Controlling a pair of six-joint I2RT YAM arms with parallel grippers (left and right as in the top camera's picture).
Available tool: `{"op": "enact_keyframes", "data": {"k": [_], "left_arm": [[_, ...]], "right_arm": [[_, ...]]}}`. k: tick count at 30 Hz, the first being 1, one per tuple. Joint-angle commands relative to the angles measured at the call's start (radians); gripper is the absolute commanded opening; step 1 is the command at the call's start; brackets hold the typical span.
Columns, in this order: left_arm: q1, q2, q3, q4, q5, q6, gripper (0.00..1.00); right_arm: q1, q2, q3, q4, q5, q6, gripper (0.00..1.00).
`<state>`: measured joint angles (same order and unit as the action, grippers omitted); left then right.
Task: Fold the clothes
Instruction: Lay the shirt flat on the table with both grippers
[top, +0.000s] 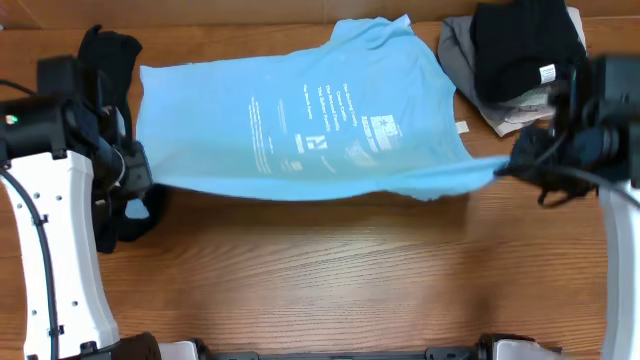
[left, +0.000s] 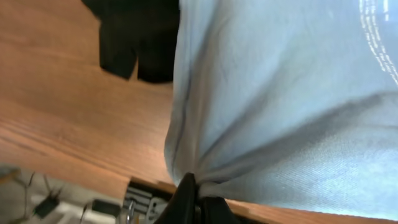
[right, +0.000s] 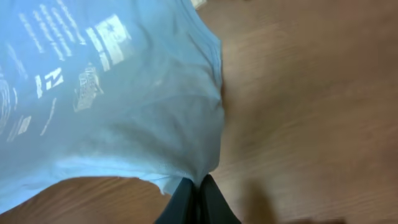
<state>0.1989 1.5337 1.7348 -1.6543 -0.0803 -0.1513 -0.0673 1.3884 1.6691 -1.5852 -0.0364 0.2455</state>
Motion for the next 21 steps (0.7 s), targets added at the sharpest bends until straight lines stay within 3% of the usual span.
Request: {"op": "enact_keyframes", "data": {"k": [1, 9, 21], "left_arm": [[0.004, -0.083, -0.105, 0.037, -0.067, -0.063, 0.04], [0.003, -0.193, -0.299, 0.093, -0.056, -0.18, 0.04], [0.003, -0.426, -0.579, 0.163, 0.004, -0.3, 0.04]], "right_arm": [[-0.027, -0.111, -0.146, 0.036, 0.035, 0.073, 0.04], [-0.042, -0.174, -0.392, 0.098, 0.035, 0.105, 0.04], [-0.042, -0.174, -0.443, 0.084, 0.035, 0.112, 0.04]]}}
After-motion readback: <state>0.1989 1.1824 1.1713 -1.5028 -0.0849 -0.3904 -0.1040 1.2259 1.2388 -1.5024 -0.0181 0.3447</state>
